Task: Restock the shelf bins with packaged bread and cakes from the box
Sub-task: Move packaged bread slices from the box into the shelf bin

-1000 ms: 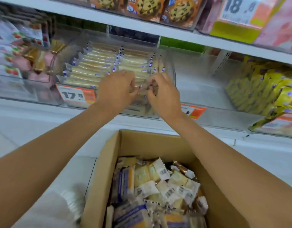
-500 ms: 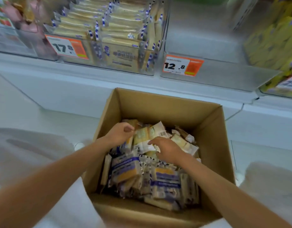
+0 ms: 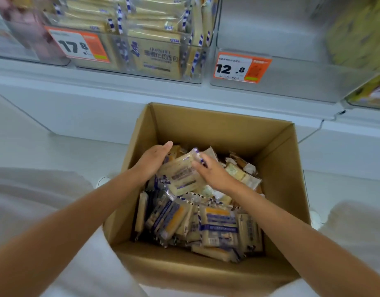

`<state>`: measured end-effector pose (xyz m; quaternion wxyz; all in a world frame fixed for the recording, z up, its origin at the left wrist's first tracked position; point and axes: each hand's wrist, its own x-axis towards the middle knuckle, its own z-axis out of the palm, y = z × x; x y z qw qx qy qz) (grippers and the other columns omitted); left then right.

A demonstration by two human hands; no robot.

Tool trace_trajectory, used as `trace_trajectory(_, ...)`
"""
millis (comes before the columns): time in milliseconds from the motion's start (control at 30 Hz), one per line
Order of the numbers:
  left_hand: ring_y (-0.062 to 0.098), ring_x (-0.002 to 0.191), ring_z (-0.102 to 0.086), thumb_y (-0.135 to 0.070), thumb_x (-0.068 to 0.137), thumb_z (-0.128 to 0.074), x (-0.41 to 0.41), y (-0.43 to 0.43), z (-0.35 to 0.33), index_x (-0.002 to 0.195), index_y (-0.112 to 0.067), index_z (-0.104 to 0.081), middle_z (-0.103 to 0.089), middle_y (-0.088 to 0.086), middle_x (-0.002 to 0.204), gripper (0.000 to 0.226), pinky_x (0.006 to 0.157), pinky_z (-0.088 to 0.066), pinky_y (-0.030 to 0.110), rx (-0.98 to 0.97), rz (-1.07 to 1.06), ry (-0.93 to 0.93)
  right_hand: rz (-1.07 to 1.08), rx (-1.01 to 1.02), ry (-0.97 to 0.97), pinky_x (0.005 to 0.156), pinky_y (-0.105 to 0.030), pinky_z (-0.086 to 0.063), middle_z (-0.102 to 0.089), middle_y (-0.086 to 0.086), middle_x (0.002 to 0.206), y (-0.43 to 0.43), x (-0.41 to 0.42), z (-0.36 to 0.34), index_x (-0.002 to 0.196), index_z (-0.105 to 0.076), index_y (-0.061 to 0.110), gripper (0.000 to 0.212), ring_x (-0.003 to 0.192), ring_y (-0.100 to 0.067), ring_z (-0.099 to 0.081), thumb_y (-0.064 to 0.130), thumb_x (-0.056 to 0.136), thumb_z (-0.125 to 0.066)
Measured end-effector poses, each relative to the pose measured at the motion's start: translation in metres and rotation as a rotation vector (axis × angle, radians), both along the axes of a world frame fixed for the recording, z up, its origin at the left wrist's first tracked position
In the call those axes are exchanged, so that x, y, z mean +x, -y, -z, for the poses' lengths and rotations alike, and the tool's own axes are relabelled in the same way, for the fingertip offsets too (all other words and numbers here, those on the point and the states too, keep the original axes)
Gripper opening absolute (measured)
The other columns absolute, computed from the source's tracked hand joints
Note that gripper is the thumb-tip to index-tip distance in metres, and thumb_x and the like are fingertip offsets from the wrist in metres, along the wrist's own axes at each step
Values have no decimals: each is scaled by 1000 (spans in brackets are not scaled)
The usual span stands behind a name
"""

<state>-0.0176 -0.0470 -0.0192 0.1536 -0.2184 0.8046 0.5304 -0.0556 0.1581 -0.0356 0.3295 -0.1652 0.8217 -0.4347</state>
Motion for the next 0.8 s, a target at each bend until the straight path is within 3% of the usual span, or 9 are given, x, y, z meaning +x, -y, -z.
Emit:
trace_trajectory(67,17,100,-59,-64,90,-52,-4,-6,-6,114,-18,-57,-59,-4,109,52,94,-46,36,37,-79,-14,173,-149,141,99,-45,-49,-64,2,121,-15,-10,-7,132,-51,22,40,109,-16,-62,46,100,-45)
trace_trajectory(133,20,106,-67,-52,86,-65,-8,-14,-9,128,-12,-56,-69,-2,116,58,96,-52,40,353,-101,101,350,-274,314,103,-49,-47,-66,-3,122,-29,-16,-7,135,-50,20,44,113,-20,-63,46,99,-47)
trace_trajectory(200,21,107,-69,-34,83,-71,-7,-24,-9,125,-13,-62,-73,5,115,48,91,-57,39,601,-11,227,384,-323,391,105,-48,-46,-65,-1,127,-42,-15,-6,135,-51,23,46,118,-20,-61,50,97,-48)
trace_trajectory(300,20,102,-71,-18,83,-76,-10,-35,-3,119,-14,-66,-74,6,112,38,86,-59,36,475,-6,212,231,-110,312,100,-33,-47,-56,5,135,-67,-3,-12,140,-46,27,59,121,-13,-54,60,91,-53)
trace_trajectory(433,22,98,-71,-15,83,-77,-12,-35,14,116,-13,-65,-73,8,109,35,85,-59,40,351,-160,195,-385,481,136,109,-37,-38,-38,4,148,-96,35,13,148,-33,31,89,135,-20,-39,50,75,-79)
trace_trajectory(500,21,97,-71,-14,83,-77,-10,-31,18,115,-14,-64,-73,7,108,35,77,-60,34,328,-180,204,-522,580,99,112,-39,-33,-30,0,154,-96,54,38,152,-25,31,100,139,-25,-32,48,71,-82)
trace_trajectory(600,19,97,-69,-15,84,-76,-5,-27,20,117,-15,-62,-72,5,108,36,74,-58,30,290,-191,179,-402,544,-5,121,-43,-18,-5,-1,164,-91,61,63,154,-17,33,100,149,-26,-9,48,76,-78)
trace_trajectory(700,19,97,-68,-14,86,-74,-2,-24,21,115,-16,-63,-71,5,109,31,77,-58,33,277,-236,144,-90,384,-158,121,-36,-19,-10,-1,162,-83,56,68,155,-16,25,86,149,-23,-13,46,88,-66)
trace_trajectory(800,20,96,-68,-10,87,-72,-1,-21,21,108,-17,-62,-70,6,108,24,80,-58,34,300,-296,116,-136,577,-301,123,-44,-6,6,-2,163,-74,57,74,157,-2,21,101,151,-25,5,69,84,-54)
